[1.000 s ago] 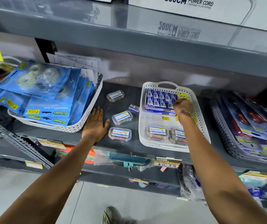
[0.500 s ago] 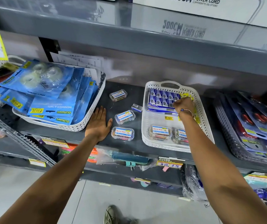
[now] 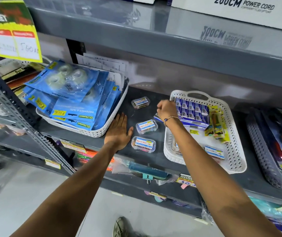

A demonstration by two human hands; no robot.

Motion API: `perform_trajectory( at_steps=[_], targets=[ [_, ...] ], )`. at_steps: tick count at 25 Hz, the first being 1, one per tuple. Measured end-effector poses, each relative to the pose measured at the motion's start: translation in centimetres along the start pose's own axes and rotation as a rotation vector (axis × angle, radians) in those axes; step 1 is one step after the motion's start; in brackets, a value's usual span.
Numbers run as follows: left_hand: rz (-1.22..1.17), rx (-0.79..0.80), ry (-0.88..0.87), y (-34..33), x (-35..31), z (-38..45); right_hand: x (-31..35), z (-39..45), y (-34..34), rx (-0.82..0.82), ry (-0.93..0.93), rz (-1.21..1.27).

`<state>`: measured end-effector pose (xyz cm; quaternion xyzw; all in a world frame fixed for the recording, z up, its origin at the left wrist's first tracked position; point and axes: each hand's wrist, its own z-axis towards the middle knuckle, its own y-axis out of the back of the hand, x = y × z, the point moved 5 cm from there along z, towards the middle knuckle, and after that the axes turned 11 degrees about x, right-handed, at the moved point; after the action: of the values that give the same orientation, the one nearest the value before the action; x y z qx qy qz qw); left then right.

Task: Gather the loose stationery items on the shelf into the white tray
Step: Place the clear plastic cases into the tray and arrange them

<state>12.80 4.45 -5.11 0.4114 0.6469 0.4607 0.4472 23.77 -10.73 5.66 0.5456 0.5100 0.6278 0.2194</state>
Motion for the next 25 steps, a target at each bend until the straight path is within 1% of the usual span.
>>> perform_trajectory(
  at_steps=[2,7,11,13,15,17,18,20,23,25],
  targets=[
    [0.014,-0.008,0.000,0.1,0.0,0.0,0.4,0.4,-1.1,0.066,-0.069,-0.092],
    [0.048,0.001,0.009,0.0,0.2,0.2,1.3,1.4,-2.8,0.198,-0.109,-0.327],
    [0.027,0.006,0.004,-0.2,0.4,0.4,1.1,2.1,-3.3,0.230,-0.123,-0.355],
    [0.017,0.007,0.005,-0.3,0.5,0.4,1.1,2.4,-3.1,0.204,-0.113,-0.292],
    [0.022,0.006,0.004,-0.4,0.5,0.5,0.6,2.7,-2.8,0.110,-0.112,-0.122],
    [0.027,0.007,0.006,-0.4,0.5,0.5,-0.1,2.6,-2.3,0.007,-0.103,0.195],
    [0.023,0.008,0.005,-0.4,0.4,0.5,-0.7,2.3,-1.9,-0.008,-0.093,0.366],
    [0.013,0.018,0.005,-0.5,0.6,0.5,-1.8,1.5,-1.1,-0.004,-0.088,0.616],
    [0.026,0.037,-0.005,-0.4,0.6,0.5,-5.8,-0.4,0.7,-0.097,-0.168,0.949],
    [0.044,0.047,0.006,-0.3,0.6,0.5,-9.2,-1.5,2.1,-0.179,-0.181,1.071]
  ],
)
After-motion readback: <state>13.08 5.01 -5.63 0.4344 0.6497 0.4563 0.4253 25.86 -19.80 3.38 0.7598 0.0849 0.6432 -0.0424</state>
